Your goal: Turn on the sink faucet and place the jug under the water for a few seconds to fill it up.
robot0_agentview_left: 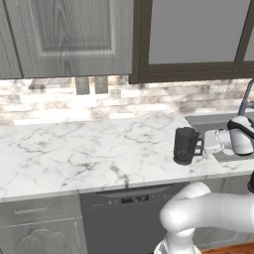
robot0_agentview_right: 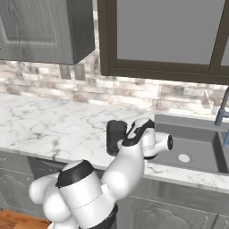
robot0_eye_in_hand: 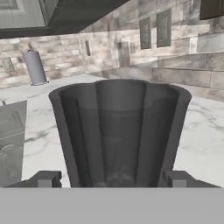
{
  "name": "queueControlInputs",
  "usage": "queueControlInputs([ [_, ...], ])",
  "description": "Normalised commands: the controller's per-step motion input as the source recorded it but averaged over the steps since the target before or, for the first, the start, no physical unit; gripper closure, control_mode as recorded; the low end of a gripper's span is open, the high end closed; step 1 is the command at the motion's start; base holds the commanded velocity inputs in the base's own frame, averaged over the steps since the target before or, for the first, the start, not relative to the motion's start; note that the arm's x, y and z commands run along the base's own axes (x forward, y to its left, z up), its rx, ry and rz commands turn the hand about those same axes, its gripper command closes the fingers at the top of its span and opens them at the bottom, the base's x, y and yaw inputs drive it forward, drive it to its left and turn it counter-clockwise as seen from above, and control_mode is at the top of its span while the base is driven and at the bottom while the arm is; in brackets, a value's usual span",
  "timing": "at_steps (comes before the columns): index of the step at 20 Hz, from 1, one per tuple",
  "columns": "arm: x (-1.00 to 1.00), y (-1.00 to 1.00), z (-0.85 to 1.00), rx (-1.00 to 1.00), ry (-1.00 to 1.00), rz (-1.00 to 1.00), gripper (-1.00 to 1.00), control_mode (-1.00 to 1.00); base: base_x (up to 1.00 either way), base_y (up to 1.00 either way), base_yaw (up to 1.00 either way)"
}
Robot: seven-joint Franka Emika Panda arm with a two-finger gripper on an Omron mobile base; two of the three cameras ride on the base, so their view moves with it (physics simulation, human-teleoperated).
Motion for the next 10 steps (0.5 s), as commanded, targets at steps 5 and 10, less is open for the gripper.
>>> queueControlInputs([
  [5,0.0,0.0,0.0,0.0,0.0,0.01,1.0,-1.0,0.0,0.0,0.0],
  [10,0.0,0.0,0.0,0.0,0.0,0.0,1.0,-1.0,0.0,0.0,0.0],
])
